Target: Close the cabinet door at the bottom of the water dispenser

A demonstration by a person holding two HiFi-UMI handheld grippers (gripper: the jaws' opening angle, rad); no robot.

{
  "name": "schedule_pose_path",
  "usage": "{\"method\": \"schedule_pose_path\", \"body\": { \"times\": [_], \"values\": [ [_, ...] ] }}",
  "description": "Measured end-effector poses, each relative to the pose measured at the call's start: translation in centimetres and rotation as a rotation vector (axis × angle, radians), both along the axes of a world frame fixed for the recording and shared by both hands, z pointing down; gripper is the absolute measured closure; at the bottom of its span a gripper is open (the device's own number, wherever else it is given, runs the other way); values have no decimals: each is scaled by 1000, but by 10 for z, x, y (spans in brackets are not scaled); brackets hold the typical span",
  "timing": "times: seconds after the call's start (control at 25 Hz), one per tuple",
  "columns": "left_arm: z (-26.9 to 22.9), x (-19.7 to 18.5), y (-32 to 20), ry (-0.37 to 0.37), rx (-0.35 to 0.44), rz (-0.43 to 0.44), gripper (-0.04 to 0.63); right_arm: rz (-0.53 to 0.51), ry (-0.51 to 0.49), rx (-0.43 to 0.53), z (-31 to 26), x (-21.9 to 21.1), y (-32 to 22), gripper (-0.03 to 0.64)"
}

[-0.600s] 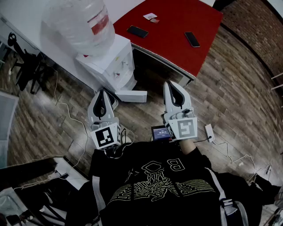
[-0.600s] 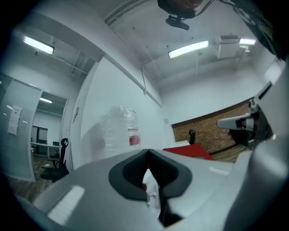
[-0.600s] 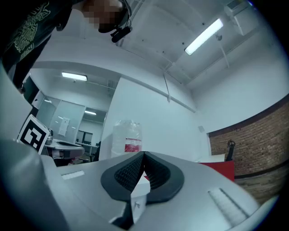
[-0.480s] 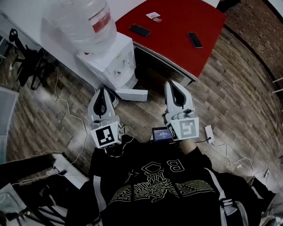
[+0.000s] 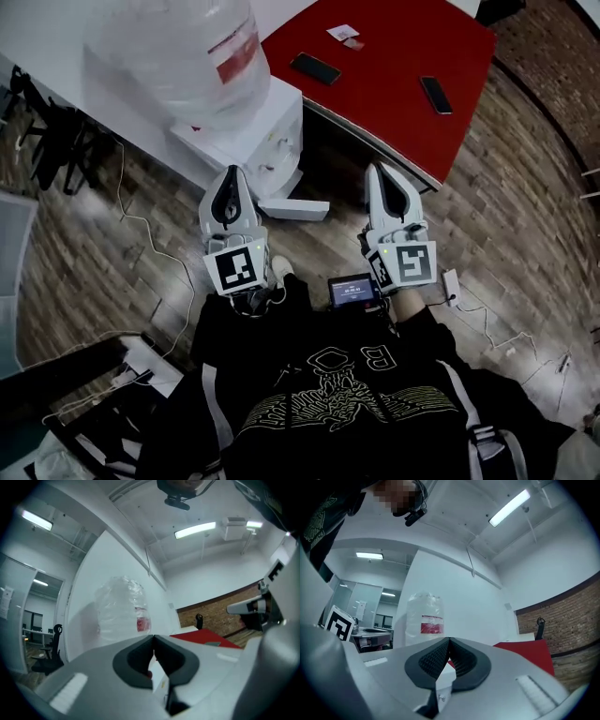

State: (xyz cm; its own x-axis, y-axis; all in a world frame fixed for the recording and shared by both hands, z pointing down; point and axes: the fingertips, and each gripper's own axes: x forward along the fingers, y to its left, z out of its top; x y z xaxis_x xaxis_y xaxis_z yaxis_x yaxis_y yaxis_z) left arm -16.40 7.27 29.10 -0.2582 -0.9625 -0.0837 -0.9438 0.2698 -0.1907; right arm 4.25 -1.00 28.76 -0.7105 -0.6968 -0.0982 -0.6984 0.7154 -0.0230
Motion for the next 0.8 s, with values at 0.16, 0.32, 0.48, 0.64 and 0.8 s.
{"method": "schedule_pose_path", "body": {
  "times": [0.16,0.32,0.48,0.64,0.8],
  "values": [
    [8,-18,-39,-18,3,87,588,41,41,-15,12,-32,-22,618],
    [31,-24,-79,-4,-9,154,588,101,48,-47,38,-50,-43,618],
    [67,-7,-108,31,-54,238,588,119,63,-83,80,-50,-67,618],
    [118,15,-128,75,-145,283,588,133,112,-178,144,-39,-84,618],
    [197,47,-140,161,-253,372,588,117,124,-201,189,-37,-101,618]
  ]
}}
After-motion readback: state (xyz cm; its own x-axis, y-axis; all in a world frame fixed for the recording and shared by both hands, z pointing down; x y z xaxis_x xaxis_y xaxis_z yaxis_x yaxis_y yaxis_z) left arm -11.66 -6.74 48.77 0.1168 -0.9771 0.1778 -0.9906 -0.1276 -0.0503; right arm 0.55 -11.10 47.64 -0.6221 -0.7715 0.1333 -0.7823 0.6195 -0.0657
